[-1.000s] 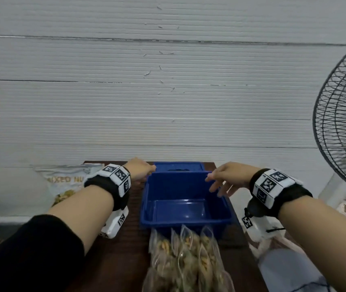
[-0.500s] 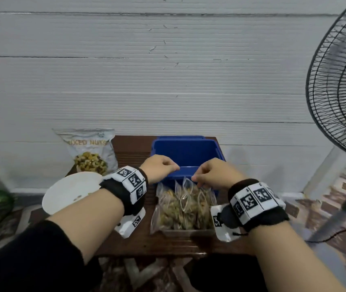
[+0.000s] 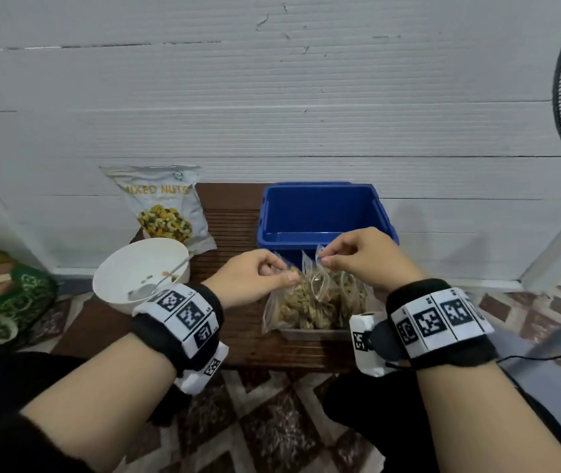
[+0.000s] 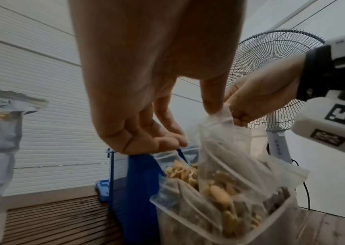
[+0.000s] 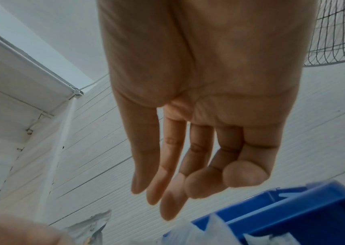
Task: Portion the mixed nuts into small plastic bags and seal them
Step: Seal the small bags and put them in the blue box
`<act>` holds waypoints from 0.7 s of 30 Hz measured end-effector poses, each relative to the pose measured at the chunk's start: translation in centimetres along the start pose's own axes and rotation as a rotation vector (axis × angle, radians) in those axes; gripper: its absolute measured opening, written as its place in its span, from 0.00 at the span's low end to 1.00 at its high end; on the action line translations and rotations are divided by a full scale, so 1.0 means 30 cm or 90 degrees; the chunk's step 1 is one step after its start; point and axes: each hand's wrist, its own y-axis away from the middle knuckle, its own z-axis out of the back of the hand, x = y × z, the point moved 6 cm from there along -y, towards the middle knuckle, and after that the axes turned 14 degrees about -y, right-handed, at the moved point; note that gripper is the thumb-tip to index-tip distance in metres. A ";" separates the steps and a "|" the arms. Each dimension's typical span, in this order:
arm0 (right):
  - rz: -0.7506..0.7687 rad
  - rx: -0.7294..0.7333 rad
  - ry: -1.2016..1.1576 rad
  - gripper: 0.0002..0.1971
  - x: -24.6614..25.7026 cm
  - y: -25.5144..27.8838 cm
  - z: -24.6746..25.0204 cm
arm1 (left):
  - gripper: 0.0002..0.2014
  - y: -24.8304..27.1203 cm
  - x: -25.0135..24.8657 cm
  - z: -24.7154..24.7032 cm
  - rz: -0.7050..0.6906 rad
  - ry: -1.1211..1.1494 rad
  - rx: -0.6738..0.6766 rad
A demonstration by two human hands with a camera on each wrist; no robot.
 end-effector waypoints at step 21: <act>0.000 0.056 0.034 0.06 0.037 -0.022 -0.076 | 0.14 -0.019 -0.047 0.003 -0.207 -0.030 0.093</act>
